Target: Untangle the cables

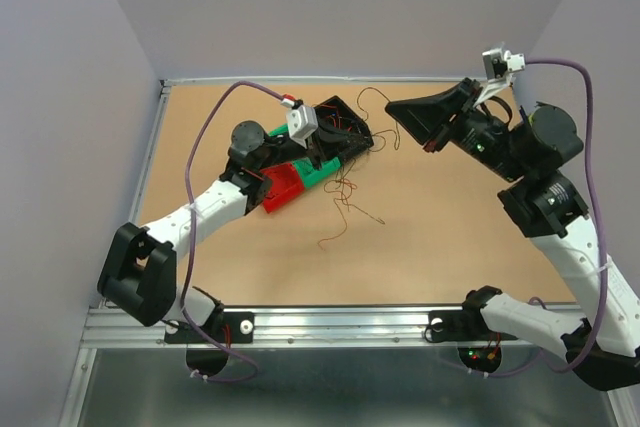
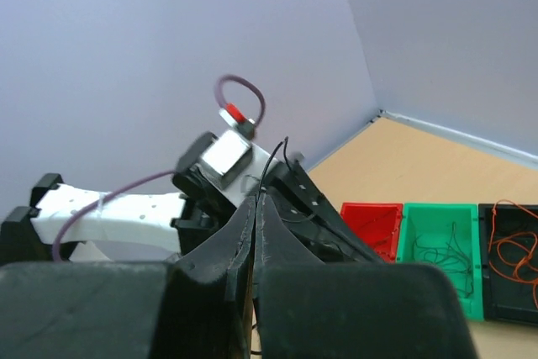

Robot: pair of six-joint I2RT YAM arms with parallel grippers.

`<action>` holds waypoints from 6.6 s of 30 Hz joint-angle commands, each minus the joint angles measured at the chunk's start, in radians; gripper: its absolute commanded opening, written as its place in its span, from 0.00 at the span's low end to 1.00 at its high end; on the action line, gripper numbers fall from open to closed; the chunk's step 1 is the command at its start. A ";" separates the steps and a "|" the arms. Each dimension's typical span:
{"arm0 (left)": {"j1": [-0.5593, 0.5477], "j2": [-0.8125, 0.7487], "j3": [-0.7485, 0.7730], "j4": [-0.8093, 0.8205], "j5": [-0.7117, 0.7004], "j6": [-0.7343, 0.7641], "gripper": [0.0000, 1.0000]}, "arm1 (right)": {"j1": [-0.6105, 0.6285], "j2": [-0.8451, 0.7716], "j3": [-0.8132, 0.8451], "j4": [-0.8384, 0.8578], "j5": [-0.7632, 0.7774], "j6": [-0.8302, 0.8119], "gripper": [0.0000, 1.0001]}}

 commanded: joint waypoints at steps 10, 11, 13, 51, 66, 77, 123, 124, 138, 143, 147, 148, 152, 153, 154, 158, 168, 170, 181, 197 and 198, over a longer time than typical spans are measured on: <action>-0.151 0.273 -0.022 -0.238 -0.132 0.255 0.00 | 0.005 0.038 0.447 0.034 0.207 0.002 0.01; -0.200 0.299 -0.014 -0.266 -0.197 0.292 0.00 | 0.007 0.048 0.496 0.041 0.220 -0.014 0.01; -0.248 0.315 -0.022 -0.271 -0.268 0.318 0.00 | 0.005 0.055 0.535 0.045 0.232 -0.032 0.00; 0.522 -0.326 -0.134 -0.489 -0.434 0.074 0.91 | 0.079 0.284 0.050 0.241 0.165 0.074 0.01; 0.632 -0.266 -0.190 -0.426 -0.574 0.074 0.92 | 0.258 0.637 0.105 0.276 0.419 -0.057 0.01; 0.631 -0.272 -0.215 -0.395 -0.591 0.079 0.92 | 0.272 0.978 0.263 0.276 0.479 -0.162 0.01; 0.626 -0.349 -0.281 -0.349 -0.361 0.166 0.93 | 0.366 0.968 0.231 0.272 0.573 -0.319 0.41; 0.620 -0.351 -0.287 -0.346 -0.358 0.168 0.93 | 0.364 0.941 0.196 0.279 0.588 -0.315 0.42; 0.068 -0.147 -0.160 -0.515 -0.385 0.450 0.92 | 0.352 -0.075 -0.634 0.243 1.172 -0.062 0.82; -0.160 -0.050 -0.065 -0.588 -0.457 0.559 0.92 | 0.350 -0.299 -0.741 0.187 1.310 0.011 0.88; -0.277 0.074 0.032 -0.660 -0.486 0.639 0.92 | 0.352 -0.342 -0.772 0.158 1.401 0.046 0.93; -0.291 0.097 0.052 -0.674 -0.491 0.657 0.92 | 0.352 -0.342 -0.775 0.158 1.415 0.052 0.94; -0.365 0.244 0.203 -0.754 -0.528 0.691 0.92 | 0.352 -0.333 -0.766 0.155 1.491 0.058 0.97; -0.383 0.304 0.228 -0.778 -0.534 0.696 0.92 | 0.352 -0.337 -0.766 0.154 1.511 0.058 0.97; -0.391 0.333 0.250 -0.789 -0.545 0.697 0.92 | 0.352 -0.350 -0.768 0.152 1.515 0.055 0.97; -0.421 0.451 0.361 -0.840 -0.542 0.716 0.92 | 0.352 -0.425 -0.787 0.147 1.541 0.048 0.97; -0.478 0.657 0.481 -0.895 -0.488 0.697 0.91 | 0.352 -0.606 -0.844 0.146 1.651 0.025 0.98; -0.486 0.675 0.501 -0.898 -0.493 0.697 0.90 | 0.350 -0.617 -0.846 0.146 1.650 0.014 0.98; -0.451 0.593 0.479 -0.820 -0.522 0.590 0.00 | 0.352 -0.649 -0.855 0.146 1.627 0.005 0.97; -0.099 0.041 0.210 -0.590 -0.118 0.211 0.00 | 0.352 -0.375 -0.812 0.362 1.034 -0.233 0.95; -0.093 -0.004 0.195 -0.566 -0.121 0.208 0.00 | 0.352 -0.358 -0.817 0.435 0.910 -0.244 0.95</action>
